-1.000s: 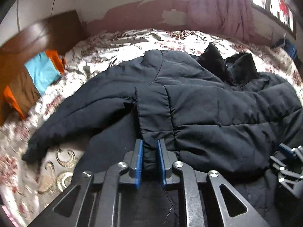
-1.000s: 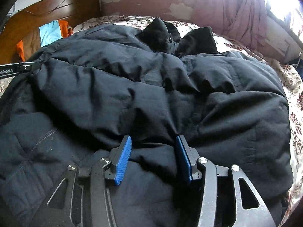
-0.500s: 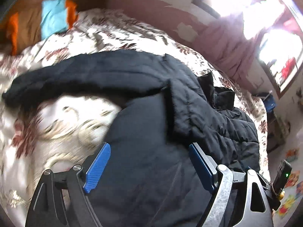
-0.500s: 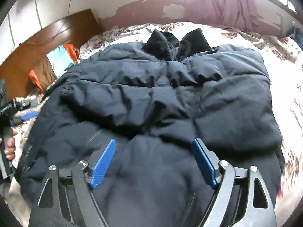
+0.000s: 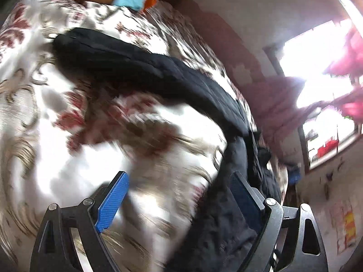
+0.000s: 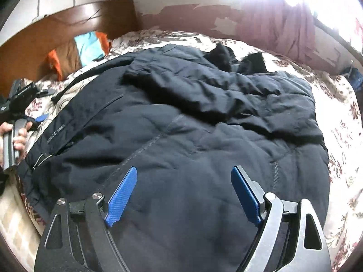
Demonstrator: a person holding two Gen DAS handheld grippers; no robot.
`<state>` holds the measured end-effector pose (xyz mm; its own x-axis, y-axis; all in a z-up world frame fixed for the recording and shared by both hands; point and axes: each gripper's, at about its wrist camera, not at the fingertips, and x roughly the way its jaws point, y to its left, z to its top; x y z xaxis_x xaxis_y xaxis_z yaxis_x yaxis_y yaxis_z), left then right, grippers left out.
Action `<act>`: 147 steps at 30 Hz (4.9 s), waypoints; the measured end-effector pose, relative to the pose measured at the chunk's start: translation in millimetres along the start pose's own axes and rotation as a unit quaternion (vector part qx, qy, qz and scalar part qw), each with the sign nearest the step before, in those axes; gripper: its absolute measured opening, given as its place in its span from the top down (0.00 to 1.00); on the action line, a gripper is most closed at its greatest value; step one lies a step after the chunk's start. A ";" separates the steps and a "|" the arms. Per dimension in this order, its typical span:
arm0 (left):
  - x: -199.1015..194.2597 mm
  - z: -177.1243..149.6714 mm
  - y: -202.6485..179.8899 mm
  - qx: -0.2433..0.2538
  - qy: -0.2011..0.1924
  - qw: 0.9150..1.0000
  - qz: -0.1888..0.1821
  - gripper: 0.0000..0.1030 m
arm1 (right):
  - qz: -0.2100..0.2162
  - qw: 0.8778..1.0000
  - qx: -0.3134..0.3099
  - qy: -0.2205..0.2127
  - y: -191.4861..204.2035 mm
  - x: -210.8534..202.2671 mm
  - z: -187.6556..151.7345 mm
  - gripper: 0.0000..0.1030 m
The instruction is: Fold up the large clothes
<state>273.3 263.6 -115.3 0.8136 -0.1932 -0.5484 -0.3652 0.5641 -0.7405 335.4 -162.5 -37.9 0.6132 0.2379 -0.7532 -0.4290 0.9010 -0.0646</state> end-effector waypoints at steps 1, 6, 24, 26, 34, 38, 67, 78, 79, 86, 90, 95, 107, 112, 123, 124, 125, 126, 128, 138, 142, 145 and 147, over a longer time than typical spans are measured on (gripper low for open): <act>-0.9 5.1 8.1 -0.012 -0.009 1.000 -0.005 0.13 | -0.003 1.000 -0.006 0.003 6.4 0.9 5.6 0.21; 7.6 52.6 49.2 -0.110 -0.054 0.992 -0.024 0.12 | -0.013 1.000 -0.025 -0.008 29.8 15.6 49.2 0.21; 53.9 118.2 98.8 -0.193 -0.122 0.971 -0.065 0.17 | -0.022 0.991 0.128 -0.028 33.9 151.4 164.6 0.21; 52.8 120.3 101.7 -0.201 -0.127 0.969 -0.072 0.24 | -0.020 0.991 0.129 -0.024 38.1 162.1 167.8 0.21; 41.6 124.1 110.6 -0.198 -0.156 0.967 -0.046 0.88 | -0.022 0.991 0.128 -0.027 39.9 176.2 161.3 0.16; 29.6 127.5 92.3 -0.145 -0.183 0.972 -0.035 0.94 | -0.010 0.991 0.129 -0.030 32.8 166.3 161.2 0.16; -39.9 26.4 -307.5 0.404 -0.205 0.891 -0.027 0.96 | -0.008 0.972 0.200 -0.123 -148.6 -1.1 33.3 0.15; 65.6 -139.0 -367.4 0.577 0.014 0.817 0.001 0.96 | 0.013 0.929 0.335 -0.155 -226.5 4.7 -10.4 0.15; 70.6 -150.7 -368.8 0.585 0.026 0.811 0.002 0.96 | 0.019 0.928 0.339 -0.156 -230.9 6.3 -12.4 0.15; 117.9 -206.0 -345.9 0.591 0.125 0.796 0.035 0.93 | 0.136 0.906 0.374 -0.142 -251.3 34.6 -29.0 0.15; 130.7 -217.2 -331.5 0.571 0.166 0.801 0.060 0.92 | 0.176 0.904 0.368 -0.131 -246.4 48.9 -26.5 0.15; 122.0 -216.3 -321.8 0.538 0.169 0.824 0.058 0.92 | 0.156 0.925 0.330 -0.105 -229.9 51.1 -22.0 0.15; 109.1 -200.9 -279.2 0.460 0.180 0.867 0.058 0.29 | 0.169 0.954 0.239 -0.060 -189.6 48.5 -11.2 0.15; 84.9 -195.7 -272.5 0.439 0.156 0.883 0.052 0.16 | 0.143 0.969 0.197 -0.031 -169.6 53.9 -15.6 0.16; 42.3 -134.0 -243.4 0.387 0.050 0.908 0.150 0.16 | 0.161 0.956 0.238 -0.061 -175.5 46.5 -15.9 0.95; 39.5 -127.8 -241.5 0.379 0.046 0.912 0.149 0.16 | 0.155 0.956 0.238 -0.071 -176.4 42.0 -14.5 0.95; 36.9 -122.3 -239.9 0.371 0.041 0.916 0.148 0.16 | 0.138 0.960 0.231 -0.083 -175.7 37.2 -11.7 0.96; 34.6 -117.1 -238.7 0.365 0.035 0.918 0.150 0.16 | 0.118 0.963 0.222 -0.098 -176.3 29.8 -8.1 0.96; 31.4 -108.7 -237.6 0.360 0.025 0.920 0.154 0.16 | 0.073 0.967 0.206 -0.130 -180.6 14.2 1.0 0.96; 61.1 -83.9 -247.8 0.366 -0.002 0.913 0.179 0.16 | -0.093 0.962 0.204 -0.154 -224.0 13.9 32.4 0.92; 90.2 -78.5 -256.6 0.370 0.002 0.911 0.181 0.16 | -0.134 0.960 0.187 -0.163 -209.8 10.6 40.0 0.58; 113.5 -78.5 -271.8 0.379 0.007 0.910 0.169 0.16 | -0.110 0.964 0.139 -0.197 -188.1 2.4 46.4 0.45; 129.0 -81.2 -284.8 0.389 0.010 0.908 0.154 0.16 | -0.090 0.974 0.101 -0.183 -173.0 10.3 51.1 0.45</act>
<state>445.5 12.8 -6.7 0.7162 0.0601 -0.6953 -0.1381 0.9888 -0.0568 449.8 -297.4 -1.1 0.8776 0.1490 -0.4556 -0.1761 0.9842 -0.0173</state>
